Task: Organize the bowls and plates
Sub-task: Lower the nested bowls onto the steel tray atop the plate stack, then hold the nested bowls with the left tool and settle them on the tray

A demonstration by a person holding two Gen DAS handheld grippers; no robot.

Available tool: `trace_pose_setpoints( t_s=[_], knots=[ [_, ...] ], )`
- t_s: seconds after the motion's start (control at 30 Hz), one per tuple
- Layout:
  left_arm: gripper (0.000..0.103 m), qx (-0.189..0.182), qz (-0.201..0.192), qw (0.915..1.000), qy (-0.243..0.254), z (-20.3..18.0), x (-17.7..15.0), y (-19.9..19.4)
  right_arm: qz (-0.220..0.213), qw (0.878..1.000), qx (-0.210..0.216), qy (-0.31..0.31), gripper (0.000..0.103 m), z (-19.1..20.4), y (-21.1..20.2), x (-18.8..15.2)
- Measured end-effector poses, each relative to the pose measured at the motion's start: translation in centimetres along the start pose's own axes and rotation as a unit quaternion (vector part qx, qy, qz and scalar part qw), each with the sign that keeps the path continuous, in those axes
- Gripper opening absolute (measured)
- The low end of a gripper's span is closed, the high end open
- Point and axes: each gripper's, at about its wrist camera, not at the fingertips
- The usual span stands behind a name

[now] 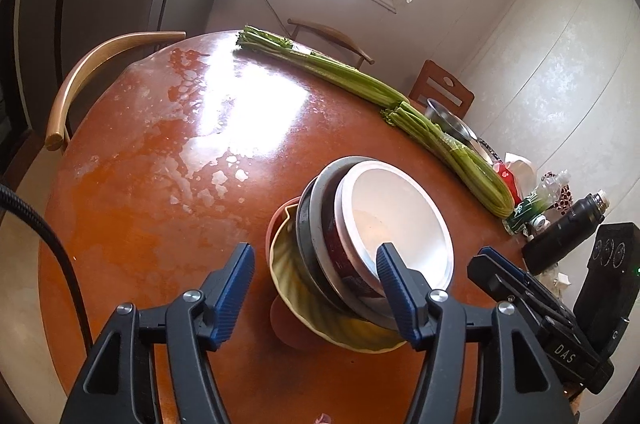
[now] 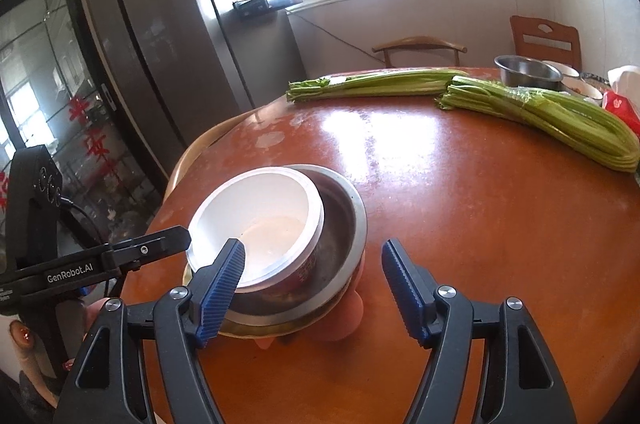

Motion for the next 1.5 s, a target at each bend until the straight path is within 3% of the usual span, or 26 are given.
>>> trace_pose_setpoints(
  t_s=[0.27, 0.47, 0.7, 0.8, 0.9, 1.5],
  knots=[
    [0.066, -0.012, 0.016, 0.9998, -0.002, 0.2, 0.1, 1.0, 0.034, 0.999, 0.032, 0.027, 0.073, 0.2, 1.7, -0.3],
    [0.067, -0.031, 0.034, 0.9989, 0.005, -0.3, 0.1, 2.3, 0.038, 0.999, 0.027, 0.024, 0.073, 0.3, 1.9, -0.4],
    [0.068, -0.023, 0.038, 0.9987, 0.023, -1.2, 0.3, 2.9, 0.045, 0.999, 0.019, 0.005, 0.073, 0.4, 2.1, -0.7],
    [0.068, -0.042, 0.060, 0.9969, 0.029, -2.0, 0.1, 3.9, 0.047, 0.999, 0.019, 0.001, 0.073, 0.3, 2.2, -0.6],
    [0.068, -0.017, 0.055, 0.9974, 0.042, -2.6, -0.2, 4.3, 0.050, 0.999, 0.020, -0.004, 0.073, 0.3, 2.3, -0.7],
    [0.068, -0.005, 0.063, 0.9964, 0.056, -4.2, -0.2, 5.5, 0.045, 0.999, 0.010, -0.010, 0.073, -1.1, 1.6, -0.7]
  ],
)
Point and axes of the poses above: each gripper's, at about its wrist camera, not at the fingertips, and y roughly the way its jaws point, z to its left, x to its top, and after that the axes turned 2 degrees about y, right-handed
